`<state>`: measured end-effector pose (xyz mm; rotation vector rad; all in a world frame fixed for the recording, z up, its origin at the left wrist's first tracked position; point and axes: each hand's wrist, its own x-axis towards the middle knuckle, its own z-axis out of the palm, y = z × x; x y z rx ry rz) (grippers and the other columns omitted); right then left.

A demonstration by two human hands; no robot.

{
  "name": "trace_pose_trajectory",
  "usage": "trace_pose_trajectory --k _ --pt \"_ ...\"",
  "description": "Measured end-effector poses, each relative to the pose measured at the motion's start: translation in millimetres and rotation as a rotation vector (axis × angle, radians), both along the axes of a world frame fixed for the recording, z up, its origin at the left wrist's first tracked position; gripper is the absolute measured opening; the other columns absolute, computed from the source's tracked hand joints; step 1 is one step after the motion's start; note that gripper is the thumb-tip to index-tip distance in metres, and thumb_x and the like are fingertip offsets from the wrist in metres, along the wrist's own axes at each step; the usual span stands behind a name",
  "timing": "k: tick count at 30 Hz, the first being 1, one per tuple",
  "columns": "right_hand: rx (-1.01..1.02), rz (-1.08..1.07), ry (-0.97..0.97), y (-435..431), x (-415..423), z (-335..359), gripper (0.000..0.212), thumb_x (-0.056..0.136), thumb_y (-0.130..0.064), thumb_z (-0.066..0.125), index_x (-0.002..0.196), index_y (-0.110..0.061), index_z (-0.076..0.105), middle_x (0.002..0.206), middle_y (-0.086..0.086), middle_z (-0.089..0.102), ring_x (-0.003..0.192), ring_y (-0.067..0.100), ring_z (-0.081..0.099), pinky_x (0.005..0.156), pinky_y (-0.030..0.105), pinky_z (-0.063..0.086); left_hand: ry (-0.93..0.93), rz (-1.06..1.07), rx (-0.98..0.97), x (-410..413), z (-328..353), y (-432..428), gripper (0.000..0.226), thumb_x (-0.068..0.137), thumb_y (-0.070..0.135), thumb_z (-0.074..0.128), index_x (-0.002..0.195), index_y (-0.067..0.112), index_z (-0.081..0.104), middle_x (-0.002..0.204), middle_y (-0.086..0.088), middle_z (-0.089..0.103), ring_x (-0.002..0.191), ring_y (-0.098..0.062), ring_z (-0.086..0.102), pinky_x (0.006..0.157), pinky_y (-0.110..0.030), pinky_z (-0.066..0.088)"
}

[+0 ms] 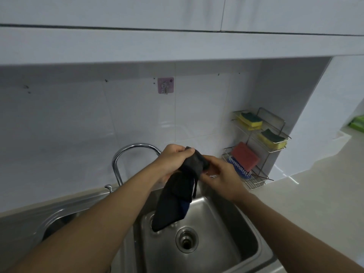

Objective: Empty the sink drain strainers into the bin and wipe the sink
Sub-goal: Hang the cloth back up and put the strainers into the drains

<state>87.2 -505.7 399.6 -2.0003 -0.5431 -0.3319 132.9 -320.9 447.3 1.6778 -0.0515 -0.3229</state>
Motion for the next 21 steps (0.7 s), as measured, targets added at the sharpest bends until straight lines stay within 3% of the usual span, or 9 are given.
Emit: trace_pose_trajectory --k 3,5,7,9,13,17,21 --pt "0.074 -0.072 0.035 8 6 6 0.02 0.094 -0.025 0.067 0.114 -0.023 0.071 0.097 -0.008 0.075 0.09 0.013 0.073 0.08 0.042 0.06 -0.046 -0.003 0.081 3 -2 15 0.04 0.092 0.035 0.068 0.098 -0.005 0.07 0.085 -0.017 0.072 0.075 -0.022 0.07 0.071 -0.033 0.059" --pt "0.049 -0.098 0.071 16 12 13 0.017 0.099 -0.023 0.058 0.105 -0.016 0.072 0.088 -0.003 0.075 0.083 0.016 0.073 0.075 0.045 0.06 -0.082 -0.029 0.223 2 -4 23 0.048 0.091 0.045 0.066 0.09 -0.003 0.071 0.075 -0.016 0.072 0.069 -0.022 0.07 0.074 -0.036 0.061" --pt "0.027 -0.091 0.104 22 17 22 0.022 0.102 -0.022 0.051 0.1 -0.017 0.072 0.084 -0.001 0.073 0.079 0.017 0.071 0.071 0.04 0.06 -0.155 -0.001 0.366 1 -5 29 0.052 0.091 0.054 0.061 0.077 0.004 0.071 0.06 -0.008 0.069 0.058 -0.018 0.069 0.073 -0.037 0.062" --pt "-0.02 -0.069 0.126 27 21 30 0.026 0.104 -0.022 0.046 0.099 -0.019 0.071 0.087 -0.004 0.073 0.08 0.012 0.069 0.069 0.027 0.057 -0.255 0.11 0.373 -1 -3 35 0.054 0.088 0.057 0.061 0.079 0.005 0.07 0.054 0.003 0.067 0.054 -0.014 0.065 0.071 -0.034 0.058" --pt "-0.036 -0.142 0.278 32 31 34 0.039 0.103 -0.024 0.044 0.066 -0.018 0.055 0.062 -0.008 0.057 0.055 0.007 0.05 0.056 0.027 0.04 -0.337 -0.061 0.05 -3 10 39 0.027 0.084 0.042 0.069 0.101 0.023 0.077 0.087 0.005 0.074 0.081 -0.016 0.07 0.077 -0.029 0.06" --pt "0.122 -0.174 0.42 26 35 46 0.045 0.094 -0.031 0.053 0.05 -0.02 0.048 0.053 0.0 0.045 0.052 0.015 0.039 0.051 0.026 0.03 -0.465 -0.143 0.124 -2 7 35 0.037 0.076 0.042 0.08 0.112 0.035 0.073 0.099 0.01 0.074 0.093 -0.008 0.071 0.088 -0.023 0.057" --pt "0.006 -0.188 0.389 17 38 58 0.044 0.093 -0.033 0.064 0.054 -0.014 0.052 0.05 -0.001 0.044 0.047 0.013 0.038 0.048 0.025 0.029 -0.482 -0.042 0.111 3 3 26 0.023 0.08 0.026 0.082 0.103 0.024 0.076 0.094 0.004 0.076 0.09 -0.013 0.072 0.088 -0.031 0.059"
